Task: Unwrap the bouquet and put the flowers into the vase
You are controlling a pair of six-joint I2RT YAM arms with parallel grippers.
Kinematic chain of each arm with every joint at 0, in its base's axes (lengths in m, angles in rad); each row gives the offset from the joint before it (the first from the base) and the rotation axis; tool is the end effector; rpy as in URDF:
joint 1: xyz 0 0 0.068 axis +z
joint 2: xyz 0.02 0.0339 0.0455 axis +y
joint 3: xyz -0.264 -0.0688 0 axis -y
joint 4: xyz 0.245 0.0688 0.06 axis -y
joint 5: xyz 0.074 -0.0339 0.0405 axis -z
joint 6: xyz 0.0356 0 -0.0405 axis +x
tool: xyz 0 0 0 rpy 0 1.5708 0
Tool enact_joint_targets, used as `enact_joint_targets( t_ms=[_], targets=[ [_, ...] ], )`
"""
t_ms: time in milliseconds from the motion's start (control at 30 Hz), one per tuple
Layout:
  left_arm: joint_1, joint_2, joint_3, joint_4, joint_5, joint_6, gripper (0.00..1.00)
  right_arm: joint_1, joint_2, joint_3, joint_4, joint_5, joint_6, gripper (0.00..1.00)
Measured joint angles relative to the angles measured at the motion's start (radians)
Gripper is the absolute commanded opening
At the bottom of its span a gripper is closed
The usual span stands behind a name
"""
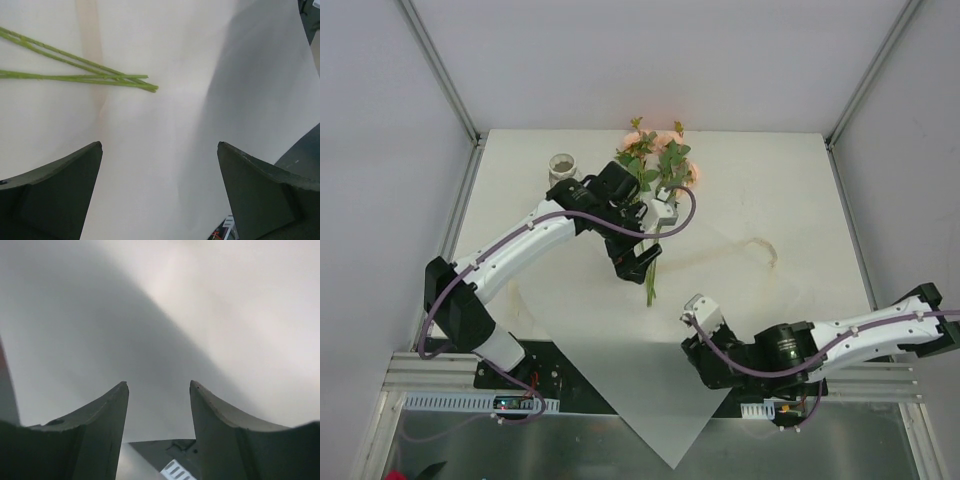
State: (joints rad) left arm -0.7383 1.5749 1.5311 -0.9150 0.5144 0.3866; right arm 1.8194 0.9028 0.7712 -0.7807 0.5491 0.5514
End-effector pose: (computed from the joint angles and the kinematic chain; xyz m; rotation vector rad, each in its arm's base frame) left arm 0.2314 -0.2342 0.3408 1.5198 2.0186 -0.7913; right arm -0.0241 0.1704 0.2655 -1.2119 2.0307 0.4961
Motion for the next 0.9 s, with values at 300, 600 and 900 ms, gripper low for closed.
enact_joint_targets(
  t_ms=[300, 600, 900],
  targets=[
    [0.299, -0.209, -0.155, 0.043, -0.03, -0.074, 0.99, -0.472, 0.019, 0.255, 0.021, 0.131, -0.192, 0.46],
    [0.798, -0.427, -0.268, 0.116, -0.066, -0.11, 0.99, -0.977, 0.648, 0.732, 0.209, -0.311, -0.496, 0.56],
    [1.098, -0.172, -0.346, 0.18, -0.051, -0.104, 0.99, -1.081, 1.174, 1.06, 0.245, -0.496, -0.568, 0.53]
  ],
)
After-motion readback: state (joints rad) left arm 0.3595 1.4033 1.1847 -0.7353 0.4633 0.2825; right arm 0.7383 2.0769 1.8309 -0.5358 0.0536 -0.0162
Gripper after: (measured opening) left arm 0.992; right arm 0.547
